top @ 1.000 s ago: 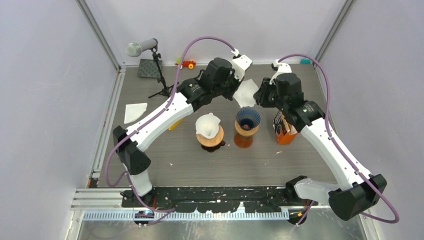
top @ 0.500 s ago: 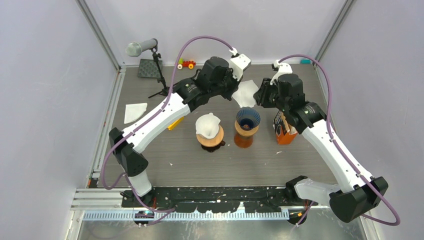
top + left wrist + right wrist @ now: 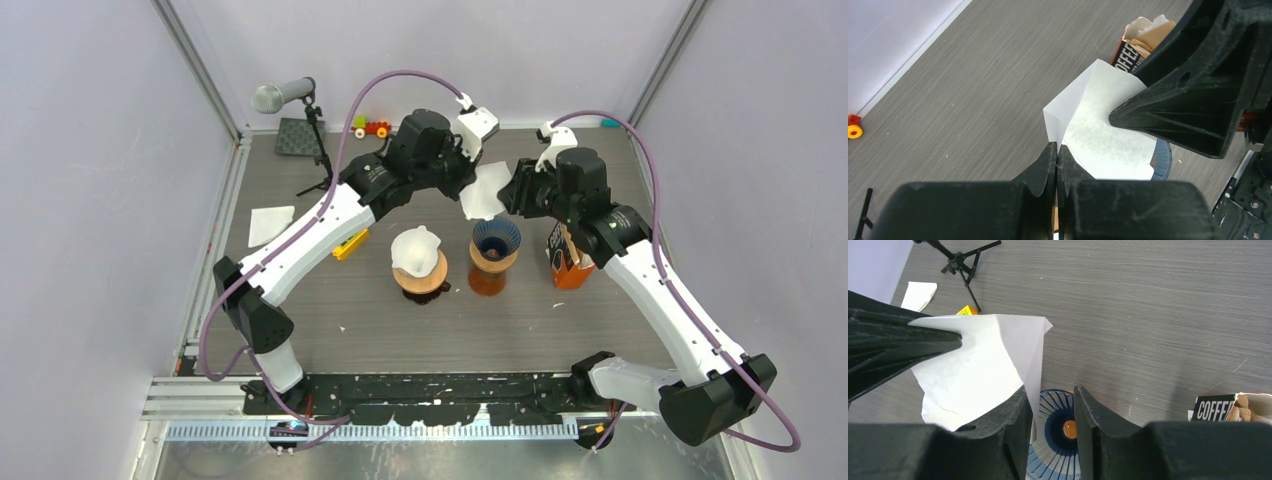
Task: Place the coffee filter in the dripper
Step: Place the coffee filter in the coffee dripper.
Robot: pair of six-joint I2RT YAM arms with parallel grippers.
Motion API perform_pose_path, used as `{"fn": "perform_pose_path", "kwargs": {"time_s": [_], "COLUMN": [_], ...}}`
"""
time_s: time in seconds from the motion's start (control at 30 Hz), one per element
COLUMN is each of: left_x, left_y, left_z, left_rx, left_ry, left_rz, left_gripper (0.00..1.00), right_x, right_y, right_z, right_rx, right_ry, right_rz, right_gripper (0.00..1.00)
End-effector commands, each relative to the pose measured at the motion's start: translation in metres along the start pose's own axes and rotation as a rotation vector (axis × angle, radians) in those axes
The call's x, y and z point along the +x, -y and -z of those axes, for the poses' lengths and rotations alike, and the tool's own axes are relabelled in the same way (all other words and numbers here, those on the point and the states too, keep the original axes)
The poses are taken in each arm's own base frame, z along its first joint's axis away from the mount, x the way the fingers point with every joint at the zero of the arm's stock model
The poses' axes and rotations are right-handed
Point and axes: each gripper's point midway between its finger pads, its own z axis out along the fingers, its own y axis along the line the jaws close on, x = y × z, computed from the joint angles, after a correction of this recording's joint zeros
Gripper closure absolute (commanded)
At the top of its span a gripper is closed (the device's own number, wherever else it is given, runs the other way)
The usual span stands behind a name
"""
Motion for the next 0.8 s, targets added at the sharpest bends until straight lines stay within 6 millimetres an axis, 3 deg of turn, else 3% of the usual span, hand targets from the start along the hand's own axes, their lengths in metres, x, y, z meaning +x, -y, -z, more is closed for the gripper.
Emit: {"fn": "perform_pose_path", "kwargs": {"time_s": [0.0, 0.43, 0.77], "left_x": [-0.004, 0.016, 0.023], "left_y": [0.015, 0.039, 0.047], "left_z": [0.010, 0.011, 0.019], "left_rx": [0.084, 0.151, 0.206], "left_ry": [0.013, -0.070, -0.093], "left_rz": [-0.061, -0.202, -0.227], "left_gripper": [1.00, 1.00, 1.00], "right_x": [-0.030, -0.044, -0.034], "right_y": [-0.018, -0.026, -0.026], "right_z": [0.018, 0.029, 0.030], "right_rx": [-0.077, -0.115, -0.148], "right_ry": [0.093, 0.108, 0.085], "right_rz": [0.061, 0.153, 0.259], "right_gripper": [0.58, 0.54, 0.52]}}
